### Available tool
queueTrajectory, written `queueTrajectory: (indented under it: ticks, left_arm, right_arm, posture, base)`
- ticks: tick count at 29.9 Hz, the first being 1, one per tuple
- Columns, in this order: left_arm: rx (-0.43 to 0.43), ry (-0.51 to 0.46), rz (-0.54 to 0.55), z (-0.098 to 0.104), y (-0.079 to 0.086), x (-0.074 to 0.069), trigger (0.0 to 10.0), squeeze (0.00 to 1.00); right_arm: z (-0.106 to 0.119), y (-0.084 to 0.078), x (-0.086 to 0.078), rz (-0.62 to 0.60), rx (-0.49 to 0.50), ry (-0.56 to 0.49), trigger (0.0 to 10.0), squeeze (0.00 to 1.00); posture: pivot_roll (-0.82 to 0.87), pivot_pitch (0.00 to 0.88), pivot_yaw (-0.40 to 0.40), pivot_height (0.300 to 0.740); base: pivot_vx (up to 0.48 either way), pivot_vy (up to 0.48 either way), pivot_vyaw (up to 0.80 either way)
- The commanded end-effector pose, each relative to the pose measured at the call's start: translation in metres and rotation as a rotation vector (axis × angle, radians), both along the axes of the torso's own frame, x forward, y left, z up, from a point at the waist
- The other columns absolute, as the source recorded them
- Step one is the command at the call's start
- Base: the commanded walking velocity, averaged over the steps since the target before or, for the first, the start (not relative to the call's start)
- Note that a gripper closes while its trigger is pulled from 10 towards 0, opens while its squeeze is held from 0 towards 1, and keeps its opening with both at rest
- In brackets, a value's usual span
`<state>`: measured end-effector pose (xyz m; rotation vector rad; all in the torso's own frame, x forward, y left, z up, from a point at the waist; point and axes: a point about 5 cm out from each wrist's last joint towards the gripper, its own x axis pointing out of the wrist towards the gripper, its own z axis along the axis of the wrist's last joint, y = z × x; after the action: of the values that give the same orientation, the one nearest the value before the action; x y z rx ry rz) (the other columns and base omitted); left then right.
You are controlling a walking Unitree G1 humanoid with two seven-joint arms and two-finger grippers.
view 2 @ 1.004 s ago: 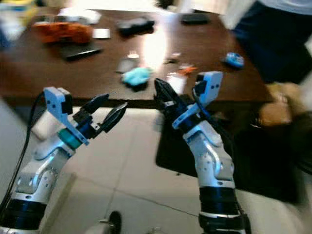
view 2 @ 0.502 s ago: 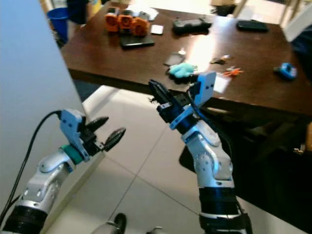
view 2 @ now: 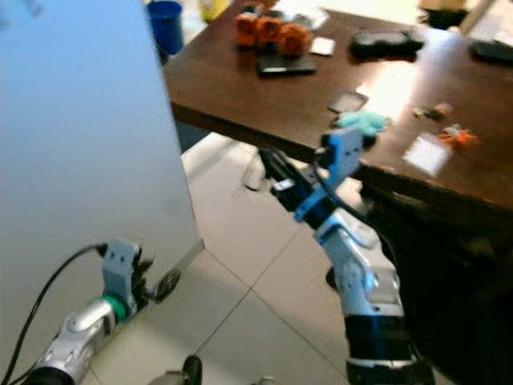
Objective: Hang keys on a hook
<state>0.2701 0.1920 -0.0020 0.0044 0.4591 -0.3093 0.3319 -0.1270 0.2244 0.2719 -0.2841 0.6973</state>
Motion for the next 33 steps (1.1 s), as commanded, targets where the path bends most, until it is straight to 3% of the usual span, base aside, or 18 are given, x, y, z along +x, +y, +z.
queueTrajectory:
  ticks: [1,3,7,8,9,11,12,13,15,24,33]
  left_arm:
    - [0.014,0.055,0.019,-0.014,0.002,-0.013,10.0,0.00]
    - [0.027,0.143,0.115,-0.032,0.014,-0.032,10.0,0.00]
    - [0.033,0.167,0.146,-0.037,0.018,-0.038,10.0,0.00]
    - [0.040,0.212,0.204,-0.046,0.025,-0.051,10.0,0.00]
    - [0.040,0.212,0.204,-0.046,0.025,-0.051,10.0,0.00]
    - [0.062,0.303,0.278,-0.061,0.034,-0.075,10.0,0.00]
    - [0.062,0.303,0.278,-0.061,0.034,-0.075,10.0,0.00]
    - [0.071,0.345,0.304,-0.067,0.036,-0.086,10.0,0.00]
    - [0.068,0.374,0.322,-0.072,0.036,-0.093,10.0,0.00]
    - [0.070,0.435,0.334,-0.081,0.032,-0.109,10.0,0.00]
    - [0.079,0.489,0.316,-0.089,0.029,-0.125,10.0,0.00]
  right_arm:
    - [-0.008,-0.003,0.000,-0.018,-0.012,0.023,10.0,0.00]
    - [-0.001,-0.001,0.004,-0.030,-0.010,0.001,10.0,0.00]
    - [0.002,0.000,0.005,-0.035,-0.010,-0.008,10.0,0.00]
    - [0.008,0.000,0.009,-0.051,-0.006,-0.026,10.0,0.00]
    - [0.008,0.000,0.009,-0.051,-0.006,-0.026,10.0,0.00]
    - [0.020,0.000,0.015,-0.090,-0.002,-0.060,10.0,0.00]
    - [0.020,0.000,0.015,-0.090,-0.002,-0.060,10.0,0.00]
    - [0.025,-0.001,0.019,-0.114,0.000,-0.074,10.0,0.00]
    - [0.030,-0.002,0.022,-0.133,0.000,-0.086,10.0,0.00]
    - [0.048,-0.009,0.028,-0.210,-0.010,-0.142,10.0,0.00]
    - [0.067,-0.033,0.031,-0.378,0.002,-0.203,10.0,0.00]
  posture:
    - [-0.02,0.079,0.036,0.740]
    - [-0.02,0.075,0.034,0.740]
    - [-0.02,0.075,0.034,0.740]
    - [-0.01,0.072,0.032,0.740]
    - [-0.01,0.072,0.032,0.740]
    - [-0.01,0.059,0.035,0.740]
    - [-0.01,0.059,0.035,0.740]
    - [-0.01,0.058,0.035,0.740]
    - [-0.01,0.055,0.035,0.740]
    - [0.00,0.059,0.033,0.740]
    - [0.00,0.067,0.035,0.740]
  base:
    - [0.000,0.000,0.76]
    - [0.000,0.000,0.76]
    - [0.000,0.000,0.76]
    - [0.000,0.000,0.76]
    - [0.000,0.000,0.76]
    - [0.000,0.000,0.75]
    - [0.000,0.000,0.74]
    - [0.000,0.000,0.74]
    - [0.000,0.000,0.74]
    - [0.000,0.000,0.74]
    - [0.000,0.000,0.74]
